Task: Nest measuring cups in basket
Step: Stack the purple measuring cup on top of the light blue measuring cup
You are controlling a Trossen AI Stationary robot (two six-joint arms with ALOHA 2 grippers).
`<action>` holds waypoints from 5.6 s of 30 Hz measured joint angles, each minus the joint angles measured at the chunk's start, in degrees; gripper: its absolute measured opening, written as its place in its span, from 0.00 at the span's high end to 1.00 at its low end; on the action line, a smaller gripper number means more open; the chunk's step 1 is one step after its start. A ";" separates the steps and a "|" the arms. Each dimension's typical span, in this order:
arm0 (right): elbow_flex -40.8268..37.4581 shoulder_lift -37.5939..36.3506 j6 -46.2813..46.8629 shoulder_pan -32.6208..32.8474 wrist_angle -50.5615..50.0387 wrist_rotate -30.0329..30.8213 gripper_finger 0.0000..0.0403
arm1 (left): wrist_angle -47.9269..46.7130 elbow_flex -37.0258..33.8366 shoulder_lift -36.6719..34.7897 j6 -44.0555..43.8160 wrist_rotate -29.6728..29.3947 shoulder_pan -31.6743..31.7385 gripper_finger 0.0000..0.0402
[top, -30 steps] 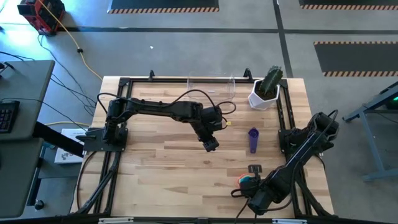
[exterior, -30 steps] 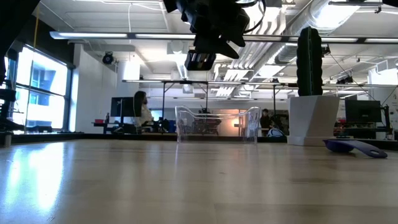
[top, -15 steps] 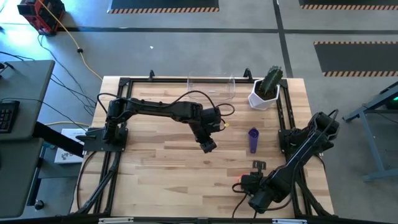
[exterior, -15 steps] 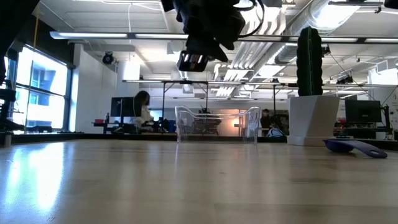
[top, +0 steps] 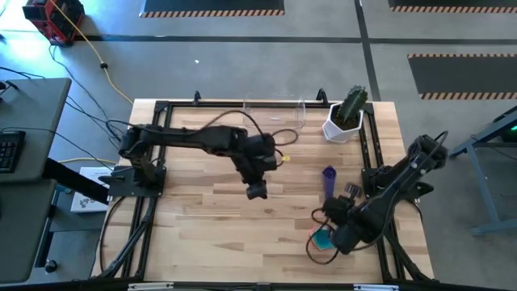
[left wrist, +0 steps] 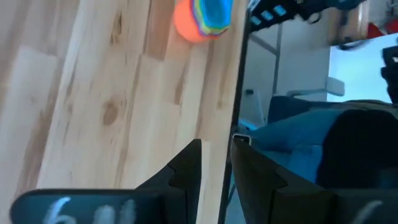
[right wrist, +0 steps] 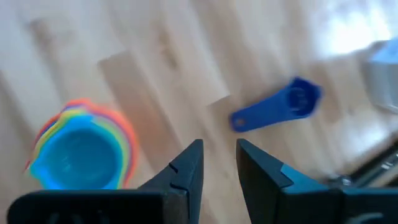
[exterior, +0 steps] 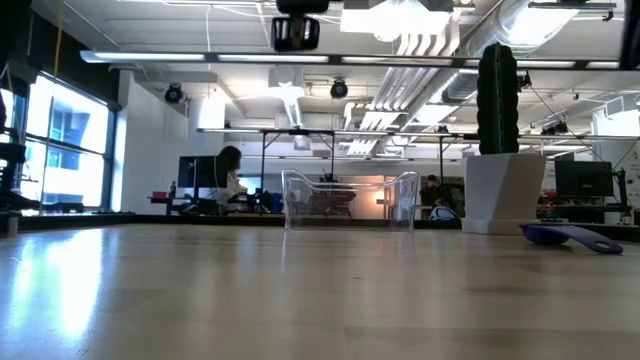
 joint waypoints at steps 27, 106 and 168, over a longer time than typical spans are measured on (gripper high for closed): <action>0.00 -17.83 -4.18 -26.65 -8.16 0.95 0.78 | -30.21 -0.68 -24.25 -3.07 -38.79 -4.45 0.81; -34.30 -5.28 -11.56 -42.35 34.56 -12.21 0.98 | -34.60 -0.68 -27.38 -8.51 -43.46 -9.72 0.81; 2.27 11.04 -24.18 5.91 20.42 -11.41 0.97 | -34.61 -0.68 -27.38 -7.70 -43.22 -9.74 0.81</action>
